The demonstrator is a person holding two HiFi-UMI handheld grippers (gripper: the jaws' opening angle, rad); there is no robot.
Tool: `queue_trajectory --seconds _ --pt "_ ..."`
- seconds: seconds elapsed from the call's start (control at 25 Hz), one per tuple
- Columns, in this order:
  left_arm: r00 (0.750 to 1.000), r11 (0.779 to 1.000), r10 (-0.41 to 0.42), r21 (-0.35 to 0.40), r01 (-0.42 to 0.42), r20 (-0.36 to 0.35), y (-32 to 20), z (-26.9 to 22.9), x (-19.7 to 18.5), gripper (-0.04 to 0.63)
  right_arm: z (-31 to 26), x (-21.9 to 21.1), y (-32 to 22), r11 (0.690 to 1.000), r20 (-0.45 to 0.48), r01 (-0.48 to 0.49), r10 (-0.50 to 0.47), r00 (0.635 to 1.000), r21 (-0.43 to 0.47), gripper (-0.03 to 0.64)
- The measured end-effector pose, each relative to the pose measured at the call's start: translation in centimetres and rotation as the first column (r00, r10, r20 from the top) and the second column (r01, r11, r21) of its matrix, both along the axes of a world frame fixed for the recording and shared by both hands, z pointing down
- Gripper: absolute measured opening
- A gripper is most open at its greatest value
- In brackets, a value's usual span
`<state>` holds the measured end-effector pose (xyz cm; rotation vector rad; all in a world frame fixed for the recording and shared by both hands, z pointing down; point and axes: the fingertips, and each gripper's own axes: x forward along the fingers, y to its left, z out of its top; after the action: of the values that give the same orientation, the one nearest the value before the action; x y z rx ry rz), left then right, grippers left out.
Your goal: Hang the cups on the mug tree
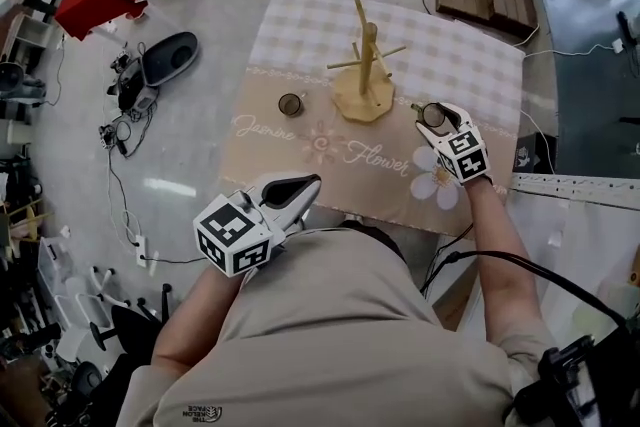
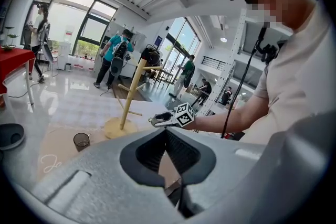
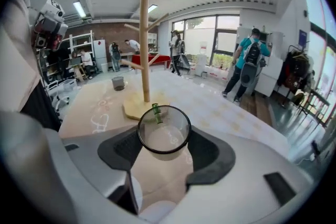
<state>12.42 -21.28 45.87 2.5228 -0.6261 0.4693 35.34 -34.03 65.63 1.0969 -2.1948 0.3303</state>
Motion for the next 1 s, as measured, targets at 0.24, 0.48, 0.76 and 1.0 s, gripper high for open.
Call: queue_trajectory --seconds 0.24,0.48,0.76,1.0 --pt "0.999 0.999 0.033 0.016 -0.033 -0.018 0.4 -0.5 -0.8 0.008 -7.7 0.4 -2.3 0.97 0.055 -0.184 0.178 0.983 0.16 0.276" --pt "0.999 0.999 0.032 0.024 -0.032 -0.031 0.7 -1.0 -2.5 0.008 -13.4 -0.2 -4.8 0.918 0.109 -0.297 0.278 0.954 0.262 0.276" --pt "0.999 0.999 0.002 0.032 0.0 -0.042 1.4 -1.3 -5.3 0.008 -16.5 -2.4 -7.2 0.883 0.145 -0.353 0.324 0.935 0.31 0.276" --pt "0.998 0.998 -0.047 0.026 0.049 -0.049 1.7 -1.2 -8.0 0.008 -16.5 -4.6 -7.8 0.881 0.119 -0.34 0.319 0.94 0.328 0.276"
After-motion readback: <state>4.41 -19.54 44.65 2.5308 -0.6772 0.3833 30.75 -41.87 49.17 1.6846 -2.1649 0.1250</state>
